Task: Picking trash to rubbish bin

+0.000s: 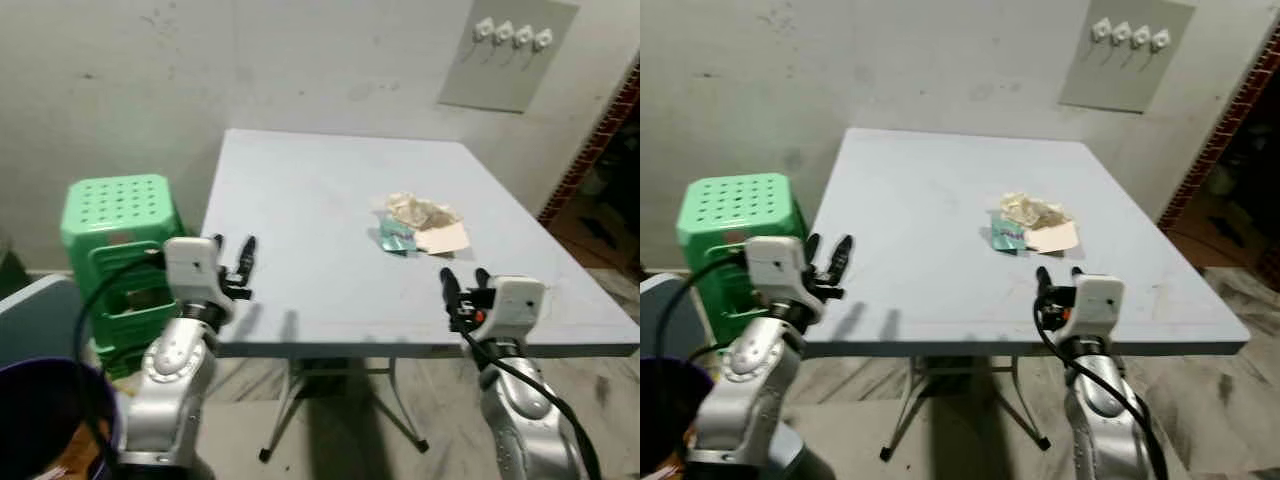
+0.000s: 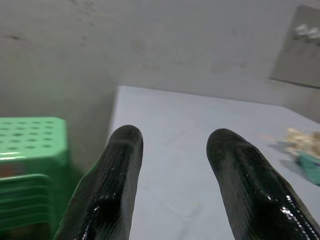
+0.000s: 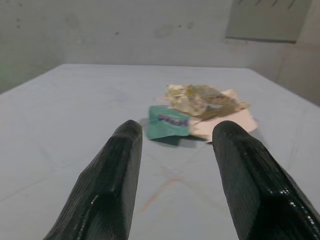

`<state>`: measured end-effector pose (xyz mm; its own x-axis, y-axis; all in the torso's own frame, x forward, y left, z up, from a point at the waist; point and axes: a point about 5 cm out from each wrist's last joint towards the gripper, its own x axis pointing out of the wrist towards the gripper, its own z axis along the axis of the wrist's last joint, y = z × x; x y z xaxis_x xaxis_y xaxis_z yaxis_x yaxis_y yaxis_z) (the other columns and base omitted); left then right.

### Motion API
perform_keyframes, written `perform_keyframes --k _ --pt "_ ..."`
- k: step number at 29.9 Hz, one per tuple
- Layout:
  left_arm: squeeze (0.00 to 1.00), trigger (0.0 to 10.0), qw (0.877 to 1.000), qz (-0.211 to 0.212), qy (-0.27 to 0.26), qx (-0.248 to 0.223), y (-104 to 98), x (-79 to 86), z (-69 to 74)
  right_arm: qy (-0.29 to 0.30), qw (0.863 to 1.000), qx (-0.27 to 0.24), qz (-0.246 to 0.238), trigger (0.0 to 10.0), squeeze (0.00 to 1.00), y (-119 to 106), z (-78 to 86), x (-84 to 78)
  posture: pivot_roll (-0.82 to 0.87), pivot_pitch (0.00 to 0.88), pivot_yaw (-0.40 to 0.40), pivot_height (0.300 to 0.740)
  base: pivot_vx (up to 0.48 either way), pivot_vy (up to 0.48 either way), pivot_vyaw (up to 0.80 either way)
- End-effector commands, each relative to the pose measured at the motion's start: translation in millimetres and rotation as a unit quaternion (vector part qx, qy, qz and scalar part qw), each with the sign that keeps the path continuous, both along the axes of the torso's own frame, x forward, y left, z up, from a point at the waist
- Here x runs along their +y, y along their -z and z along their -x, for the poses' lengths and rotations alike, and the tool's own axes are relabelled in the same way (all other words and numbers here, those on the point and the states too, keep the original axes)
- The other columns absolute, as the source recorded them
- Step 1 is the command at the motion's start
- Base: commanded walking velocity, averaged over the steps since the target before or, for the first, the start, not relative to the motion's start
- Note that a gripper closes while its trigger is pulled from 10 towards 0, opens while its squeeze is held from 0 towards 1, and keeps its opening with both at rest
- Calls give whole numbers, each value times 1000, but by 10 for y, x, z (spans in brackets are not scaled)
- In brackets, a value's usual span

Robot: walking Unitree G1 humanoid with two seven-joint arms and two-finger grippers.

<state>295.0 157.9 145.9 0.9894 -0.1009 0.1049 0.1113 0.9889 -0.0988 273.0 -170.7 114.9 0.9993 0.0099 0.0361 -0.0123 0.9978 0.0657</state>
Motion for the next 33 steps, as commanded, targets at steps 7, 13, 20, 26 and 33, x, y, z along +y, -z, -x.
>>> perform_keyframes --k 7,13,20,26,33 --pt "0 10000 1000 -22 20 5 -57 -49 -96 38 999 2 -7 10000 0 -26 29 -70 -43 0 -12 740 0 0 0" --pt "0 10000 999 -31 25 4 -82 -25 -136 52 999 5 -5 10000 0 -3 61 -95 -46 0 3 740 0 0 0" --pt "0 10000 999 -33 26 0 -106 -43 -169 56 998 4 7 10000 0 -14 41 -105 -44 0 -6 740 0 0 0" --pt "0 10000 999 -31 22 -5 -102 -70 -200 54 998 6 18 10000 0 -15 4 -139 -42 0 -23 740 0 0 0" --pt "0 10000 1000 -18 16 -15 -164 -96 -268 43 999 2 27 10000 0 -43 -19 -152 -51 0 -32 740 0 0 0"
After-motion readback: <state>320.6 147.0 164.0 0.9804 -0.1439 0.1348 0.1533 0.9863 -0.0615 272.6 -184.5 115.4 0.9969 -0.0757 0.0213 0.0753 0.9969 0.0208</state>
